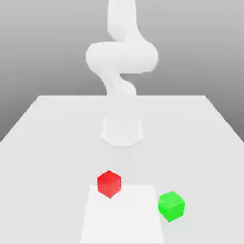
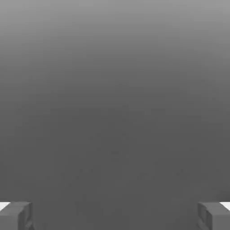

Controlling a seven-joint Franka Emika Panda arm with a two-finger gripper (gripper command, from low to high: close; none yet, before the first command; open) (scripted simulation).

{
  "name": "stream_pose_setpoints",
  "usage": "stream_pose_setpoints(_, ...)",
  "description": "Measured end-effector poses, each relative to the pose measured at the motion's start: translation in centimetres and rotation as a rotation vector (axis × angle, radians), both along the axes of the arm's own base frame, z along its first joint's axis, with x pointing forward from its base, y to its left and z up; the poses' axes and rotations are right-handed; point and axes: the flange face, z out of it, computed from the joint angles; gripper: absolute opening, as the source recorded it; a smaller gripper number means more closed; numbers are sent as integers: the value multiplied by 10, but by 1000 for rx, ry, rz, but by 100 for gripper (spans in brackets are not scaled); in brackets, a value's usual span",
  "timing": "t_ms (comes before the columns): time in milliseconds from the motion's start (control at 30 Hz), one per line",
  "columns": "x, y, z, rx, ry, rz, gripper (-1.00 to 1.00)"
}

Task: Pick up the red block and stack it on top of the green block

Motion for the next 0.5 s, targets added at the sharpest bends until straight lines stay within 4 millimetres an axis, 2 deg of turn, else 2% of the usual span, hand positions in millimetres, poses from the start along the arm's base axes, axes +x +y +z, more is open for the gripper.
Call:
stream_pose_setpoints(133, 33, -11, -99, 74, 147, -106, 0)
stream_pose_setpoints(267, 40, -19, -199, 132, 292, -221, 0)
stream_pose_setpoints(400, 23, -26, -300, 179, 444, -352, 0)
stream_pose_setpoints(500, -8, -29, -377, 206, 569, -467, 0)
